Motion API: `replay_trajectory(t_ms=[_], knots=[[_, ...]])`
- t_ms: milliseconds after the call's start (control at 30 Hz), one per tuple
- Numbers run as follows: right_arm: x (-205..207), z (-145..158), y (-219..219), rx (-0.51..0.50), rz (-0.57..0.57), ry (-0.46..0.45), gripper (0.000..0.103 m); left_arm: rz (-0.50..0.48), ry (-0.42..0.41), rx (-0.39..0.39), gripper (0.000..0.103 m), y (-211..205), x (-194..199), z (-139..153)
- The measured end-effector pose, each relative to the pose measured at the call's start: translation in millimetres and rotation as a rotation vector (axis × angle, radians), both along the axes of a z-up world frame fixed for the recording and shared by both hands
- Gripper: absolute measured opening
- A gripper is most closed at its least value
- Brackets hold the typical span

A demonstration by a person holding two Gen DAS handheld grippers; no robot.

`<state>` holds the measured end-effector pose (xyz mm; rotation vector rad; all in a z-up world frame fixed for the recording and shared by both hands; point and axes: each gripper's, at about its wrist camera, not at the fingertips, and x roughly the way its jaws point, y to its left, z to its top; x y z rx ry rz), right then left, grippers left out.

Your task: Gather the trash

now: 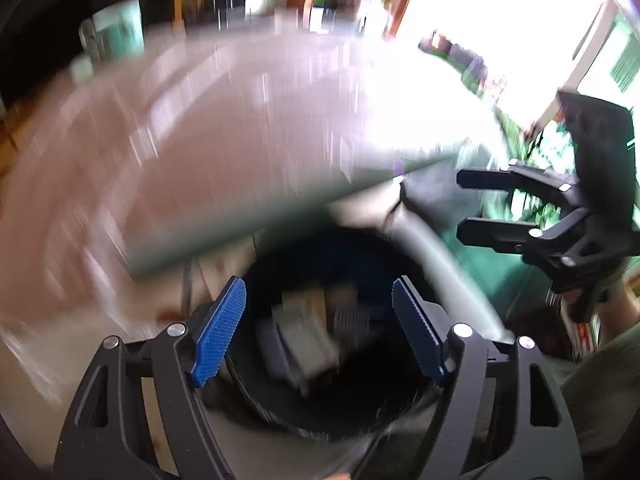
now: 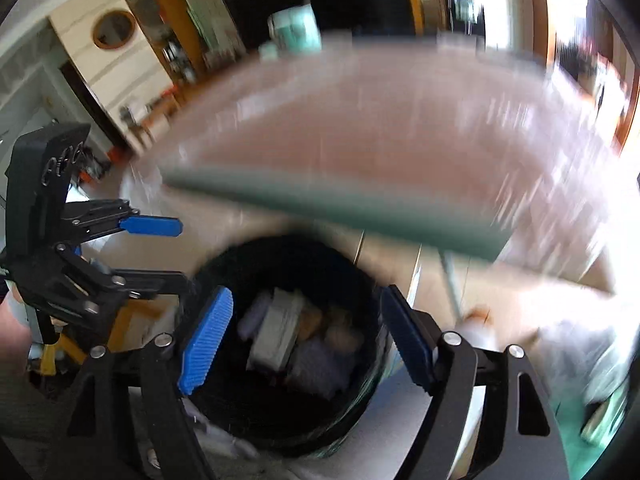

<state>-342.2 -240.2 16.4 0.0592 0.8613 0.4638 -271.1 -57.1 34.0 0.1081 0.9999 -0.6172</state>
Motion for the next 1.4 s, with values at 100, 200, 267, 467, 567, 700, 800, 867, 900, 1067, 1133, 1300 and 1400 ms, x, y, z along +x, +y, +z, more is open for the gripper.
replay_trajectory(t_ms=[100,200,267,467,567,700,800,867,900,1067,1133,1300,1400], knots=[[36.9,32.3,-24.1,0.023,-0.112,-0.117,0.099,0.129,-0.214,-0.060,0.102,12.3,31.1,50.9],[111.5,38.0,-53.6,-0.009,-0.247,-0.129,0.099,0.282,-0.295,-0.009,0.102,22.0,89.2,58.7],[150.8,29.5,-64.1,-0.038,-0.294,-0.098,0.099,0.350,-0.272,0.010,0.102,24.2,127.4,50.6],[240.4,-9.0,-89.0,-0.138,-0.396,-0.004,0.099,0.487,-0.175,0.063,0.102,32.8,226.7,5.4],[266.2,-21.9,-98.4,-0.152,-0.424,0.026,0.099,0.520,-0.150,0.083,0.101,40.1,246.7,-8.3],[286.0,-29.2,-104.5,-0.168,-0.438,0.050,0.099,0.544,-0.116,0.113,0.101,42.7,264.9,-21.5],[285.7,-36.0,-105.9,-0.169,-0.441,0.052,0.099,0.563,-0.097,0.119,0.101,43.1,271.4,-28.2],[285.2,-39.2,-103.8,-0.178,-0.442,0.054,0.099,0.565,-0.083,0.122,0.101,40.7,272.0,-32.1],[283.5,-38.7,-101.6,-0.179,-0.438,0.053,0.099,0.566,-0.082,0.123,0.101,39.7,271.3,-32.8],[282.4,-40.7,-94.5,-0.215,-0.446,0.061,0.099,0.558,-0.080,0.151,0.101,32.6,273.7,-37.3],[282.4,-41.2,-92.7,-0.241,-0.459,0.066,0.099,0.564,-0.078,0.171,0.102,30.8,275.8,-38.5],[282.4,-41.2,-93.3,-0.242,-0.463,0.067,0.099,0.561,-0.079,0.179,0.102,29.7,276.8,-39.6],[282.2,-40.3,-94.0,-0.243,-0.465,0.067,0.099,0.561,-0.079,0.178,0.102,29.7,276.8,-39.6]])
